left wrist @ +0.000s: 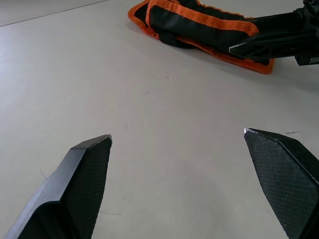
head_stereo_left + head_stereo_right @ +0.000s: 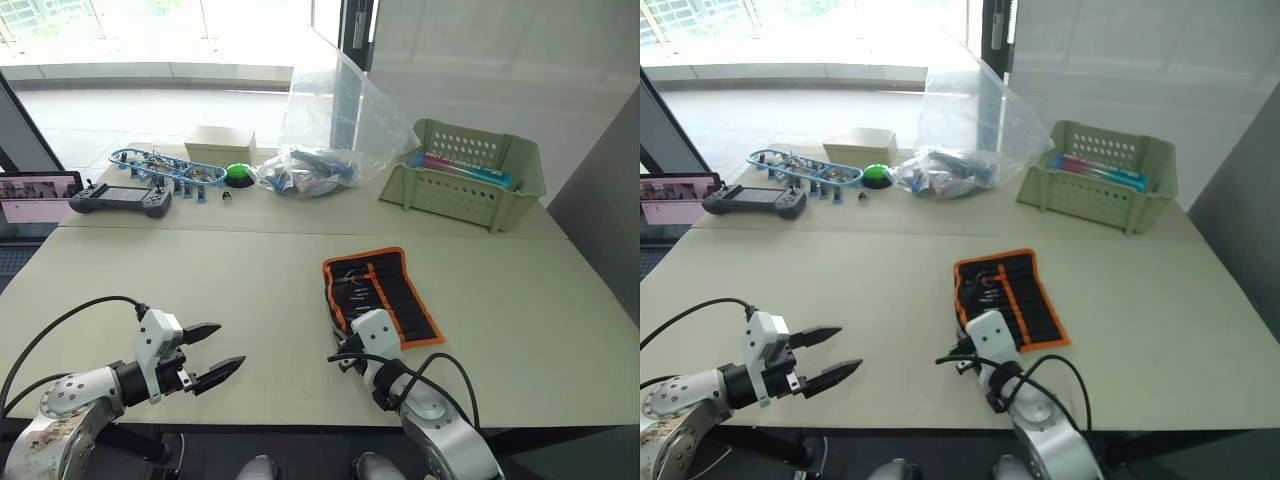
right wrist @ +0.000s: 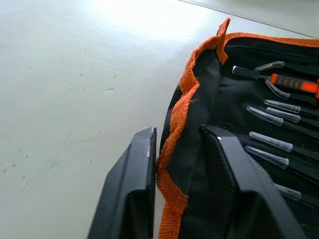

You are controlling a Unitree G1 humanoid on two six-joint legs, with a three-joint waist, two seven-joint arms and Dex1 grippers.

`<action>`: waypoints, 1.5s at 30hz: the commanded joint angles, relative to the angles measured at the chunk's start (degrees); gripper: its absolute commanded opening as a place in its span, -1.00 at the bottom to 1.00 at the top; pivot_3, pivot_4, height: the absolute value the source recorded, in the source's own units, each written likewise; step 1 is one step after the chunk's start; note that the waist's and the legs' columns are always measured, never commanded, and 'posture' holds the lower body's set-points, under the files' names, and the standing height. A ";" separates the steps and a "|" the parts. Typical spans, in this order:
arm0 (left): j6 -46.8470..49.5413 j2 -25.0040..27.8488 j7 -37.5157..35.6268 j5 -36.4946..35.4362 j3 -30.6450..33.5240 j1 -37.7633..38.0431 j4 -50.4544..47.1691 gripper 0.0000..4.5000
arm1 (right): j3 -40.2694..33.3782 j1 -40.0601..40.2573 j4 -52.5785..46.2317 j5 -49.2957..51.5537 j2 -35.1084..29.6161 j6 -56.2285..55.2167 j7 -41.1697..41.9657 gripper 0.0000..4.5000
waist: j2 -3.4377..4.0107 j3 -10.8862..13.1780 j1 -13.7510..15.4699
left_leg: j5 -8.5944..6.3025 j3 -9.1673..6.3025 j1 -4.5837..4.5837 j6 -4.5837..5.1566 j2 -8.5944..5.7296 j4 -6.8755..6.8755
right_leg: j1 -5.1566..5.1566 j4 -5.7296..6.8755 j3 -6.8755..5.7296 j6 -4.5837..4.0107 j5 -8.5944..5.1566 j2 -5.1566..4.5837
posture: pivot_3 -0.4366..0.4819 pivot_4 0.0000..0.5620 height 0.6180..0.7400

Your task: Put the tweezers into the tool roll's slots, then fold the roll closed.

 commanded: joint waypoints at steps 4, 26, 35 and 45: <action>0.21 0.92 0.78 -1.07 0.08 -0.26 -2.76 1.00 | -2.36 -0.24 0.28 0.77 -0.68 -2.23 2.29 -0.99 | -0.01 0.00 0.02 | 0.00 0.00 0.01 0.00 0.00 0.00 | 0.01 0.01 0.00 0.00 0.00 0.00 | -0.05 -0.47 1.00; -19.90 0.09 -27.97 11.72 -26.77 -41.18 33.36 1.00 | -4.94 -1.28 5.97 7.04 -27.66 -27.61 40.49 -0.99 | -0.09 -0.04 0.47 | 0.03 0.03 0.12 0.01 -0.10 0.28 | 0.26 0.06 0.12 0.16 0.10 0.22 | -0.05 -0.47 1.00; -37.92 -10.59 -36.54 21.00 -33.68 -60.40 63.10 0.88 | -6.63 -2.01 5.72 5.25 -26.50 -26.35 38.68 -1.00 | -0.13 -0.02 0.75 | 0.03 -0.08 -0.15 0.02 -0.10 0.67 | 0.22 0.10 0.16 0.28 0.18 0.34 | -0.05 -0.47 1.00; -43.90 -12.81 -37.30 20.64 -36.00 -66.46 74.22 -0.53 | -7.13 -1.03 3.45 5.02 -26.21 -24.06 36.33 -1.00 | -0.18 0.02 0.56 | 0.02 -0.16 -0.27 0.03 -0.09 1.06 | 0.12 0.56 0.21 0.38 0.14 0.37 | -0.05 -0.47 1.00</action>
